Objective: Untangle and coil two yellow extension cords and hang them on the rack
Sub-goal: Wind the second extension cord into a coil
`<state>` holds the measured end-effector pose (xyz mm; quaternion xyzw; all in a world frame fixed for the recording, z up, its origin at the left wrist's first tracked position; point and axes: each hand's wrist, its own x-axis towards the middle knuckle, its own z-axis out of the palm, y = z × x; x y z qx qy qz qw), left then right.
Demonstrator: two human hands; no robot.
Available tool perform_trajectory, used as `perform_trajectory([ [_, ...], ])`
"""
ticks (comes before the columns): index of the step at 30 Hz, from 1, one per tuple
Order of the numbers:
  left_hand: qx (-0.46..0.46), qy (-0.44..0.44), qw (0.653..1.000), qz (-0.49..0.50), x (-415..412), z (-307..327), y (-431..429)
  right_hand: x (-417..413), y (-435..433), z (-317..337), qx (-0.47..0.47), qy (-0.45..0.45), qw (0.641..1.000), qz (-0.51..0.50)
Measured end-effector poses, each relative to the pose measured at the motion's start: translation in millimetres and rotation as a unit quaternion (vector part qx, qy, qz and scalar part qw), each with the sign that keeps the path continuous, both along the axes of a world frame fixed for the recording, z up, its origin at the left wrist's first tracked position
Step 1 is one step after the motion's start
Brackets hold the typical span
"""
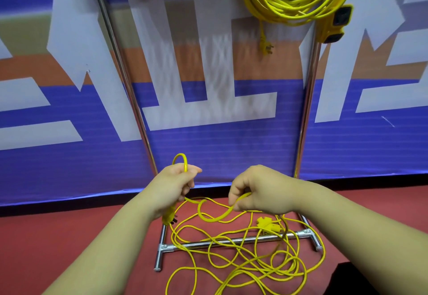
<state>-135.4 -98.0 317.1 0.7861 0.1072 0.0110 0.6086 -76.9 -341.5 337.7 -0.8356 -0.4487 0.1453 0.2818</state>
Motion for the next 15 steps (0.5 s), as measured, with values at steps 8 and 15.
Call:
perform_trajectory([
  [8,-0.094,0.000,0.994,-0.052,-3.1,2.7,-13.4,1.6,-1.0,6.0,0.161,0.215,0.963,-0.008],
  [15,-0.069,-0.016,0.991,-0.115,-8.3,13.6,-17.9,3.6,1.0,9.2,0.276,0.275,0.917,-0.089],
])
